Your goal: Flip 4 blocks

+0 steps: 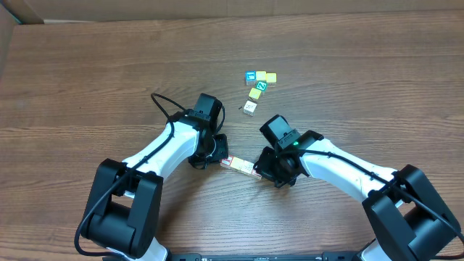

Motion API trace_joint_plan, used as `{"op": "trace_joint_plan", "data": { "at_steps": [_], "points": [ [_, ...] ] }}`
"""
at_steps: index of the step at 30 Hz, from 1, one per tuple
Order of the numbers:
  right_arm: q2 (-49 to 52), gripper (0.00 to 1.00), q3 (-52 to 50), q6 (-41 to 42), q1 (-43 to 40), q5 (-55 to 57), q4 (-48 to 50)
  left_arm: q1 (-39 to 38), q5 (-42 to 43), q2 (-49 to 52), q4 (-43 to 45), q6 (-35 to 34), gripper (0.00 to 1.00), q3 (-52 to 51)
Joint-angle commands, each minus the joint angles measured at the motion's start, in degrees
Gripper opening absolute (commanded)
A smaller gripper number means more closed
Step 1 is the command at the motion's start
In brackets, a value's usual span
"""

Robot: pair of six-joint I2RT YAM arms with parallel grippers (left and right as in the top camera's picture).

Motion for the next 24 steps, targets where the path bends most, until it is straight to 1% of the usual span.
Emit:
{"op": "trace_joint_plan", "data": {
  "at_steps": [1, 6, 10, 20, 24],
  "points": [
    [-0.1, 0.04, 0.3, 2.3, 1.7, -3.6, 1.6, -0.8, 4.2, -0.9, 1.4, 2.8, 0.04, -0.3],
    [-0.1, 0.04, 0.3, 2.6, 1.7, -5.1, 1.6, -0.7, 4.2, -0.9, 3.8, 4.4, 0.04, -0.2],
    [-0.1, 0.04, 0.3, 4.6, 1.7, -5.0, 1.4, -0.7, 4.2, -0.9, 5.9, 6.1, 0.04, -0.2],
    [-0.1, 0.04, 0.3, 5.7, 1.8, -5.5, 1.4, -0.8, 4.3, -0.9, 7.1, 6.0, 0.04, -0.1],
    [-0.1, 0.04, 0.3, 8.1, 2.3, -5.4, 1.2, -0.8, 4.5, -0.9, 7.5, 6.0, 0.04, -0.1]
  ]
}}
